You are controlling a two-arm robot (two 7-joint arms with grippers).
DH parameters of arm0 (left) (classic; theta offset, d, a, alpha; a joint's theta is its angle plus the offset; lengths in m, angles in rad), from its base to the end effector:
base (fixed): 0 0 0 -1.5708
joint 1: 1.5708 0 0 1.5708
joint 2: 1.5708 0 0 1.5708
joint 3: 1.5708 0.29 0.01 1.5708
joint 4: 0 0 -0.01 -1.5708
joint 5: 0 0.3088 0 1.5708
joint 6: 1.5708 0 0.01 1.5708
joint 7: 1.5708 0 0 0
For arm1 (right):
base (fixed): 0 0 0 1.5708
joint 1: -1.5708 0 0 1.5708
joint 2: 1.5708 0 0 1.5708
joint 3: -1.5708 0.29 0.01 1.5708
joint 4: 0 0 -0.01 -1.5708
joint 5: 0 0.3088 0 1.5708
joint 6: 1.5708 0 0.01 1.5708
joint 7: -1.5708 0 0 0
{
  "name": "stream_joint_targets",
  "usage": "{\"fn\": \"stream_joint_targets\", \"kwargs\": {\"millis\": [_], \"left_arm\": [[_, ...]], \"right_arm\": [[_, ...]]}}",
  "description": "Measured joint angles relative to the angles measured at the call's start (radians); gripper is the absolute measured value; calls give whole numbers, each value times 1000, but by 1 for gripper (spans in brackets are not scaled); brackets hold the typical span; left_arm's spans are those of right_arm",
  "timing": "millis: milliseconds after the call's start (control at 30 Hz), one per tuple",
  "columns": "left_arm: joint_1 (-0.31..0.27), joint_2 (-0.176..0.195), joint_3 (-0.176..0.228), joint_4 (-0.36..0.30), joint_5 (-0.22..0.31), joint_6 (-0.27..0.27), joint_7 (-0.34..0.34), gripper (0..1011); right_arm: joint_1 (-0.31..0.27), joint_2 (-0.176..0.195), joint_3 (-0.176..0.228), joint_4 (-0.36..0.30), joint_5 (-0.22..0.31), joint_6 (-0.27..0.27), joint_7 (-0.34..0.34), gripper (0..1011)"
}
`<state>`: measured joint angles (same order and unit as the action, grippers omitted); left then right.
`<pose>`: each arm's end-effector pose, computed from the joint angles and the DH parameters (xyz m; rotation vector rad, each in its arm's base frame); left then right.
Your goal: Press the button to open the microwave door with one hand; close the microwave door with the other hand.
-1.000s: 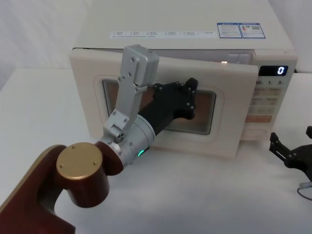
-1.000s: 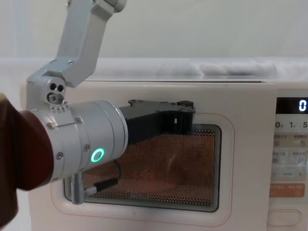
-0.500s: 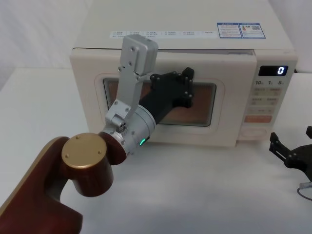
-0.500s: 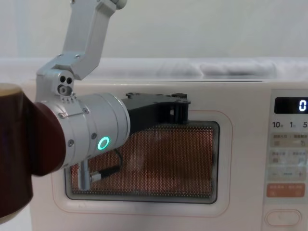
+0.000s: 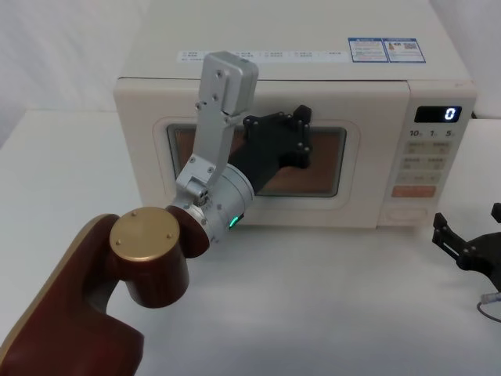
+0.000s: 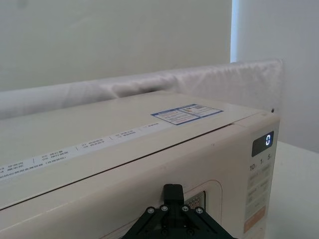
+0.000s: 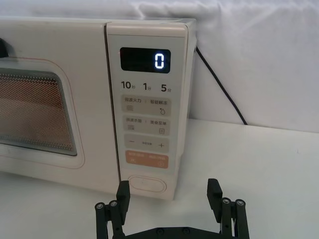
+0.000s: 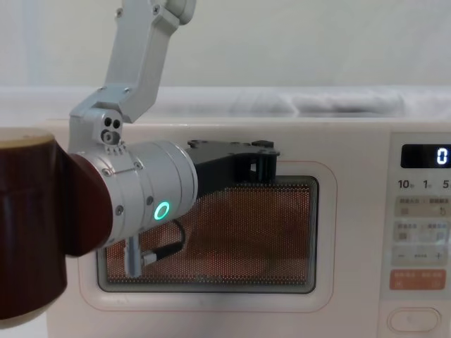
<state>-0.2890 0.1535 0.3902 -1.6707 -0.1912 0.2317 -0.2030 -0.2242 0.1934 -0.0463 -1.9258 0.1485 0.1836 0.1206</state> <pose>0.3724 -0.0824 -0.1881 -0.0178 -0.1011 0.9644 0.2625 -0.0221 -0.2543 -0.0742 0.0286 -1.3438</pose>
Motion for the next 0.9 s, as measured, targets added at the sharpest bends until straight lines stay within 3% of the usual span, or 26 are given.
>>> {"fn": "stream_joint_targets", "kwargs": {"millis": [400,633,900], "left_arm": [[2,-11,-12,3,8,9,-9,0],[36,15,-10,-57,-14,18,-51,0],[117,65,1,-156,-42,14,-72,0]], "right_arm": [[0,0,0,0,0,0,0,1002],[0,0,0,0,0,0,0,1002],[0,0,0,0,0,0,0,1002]]}}
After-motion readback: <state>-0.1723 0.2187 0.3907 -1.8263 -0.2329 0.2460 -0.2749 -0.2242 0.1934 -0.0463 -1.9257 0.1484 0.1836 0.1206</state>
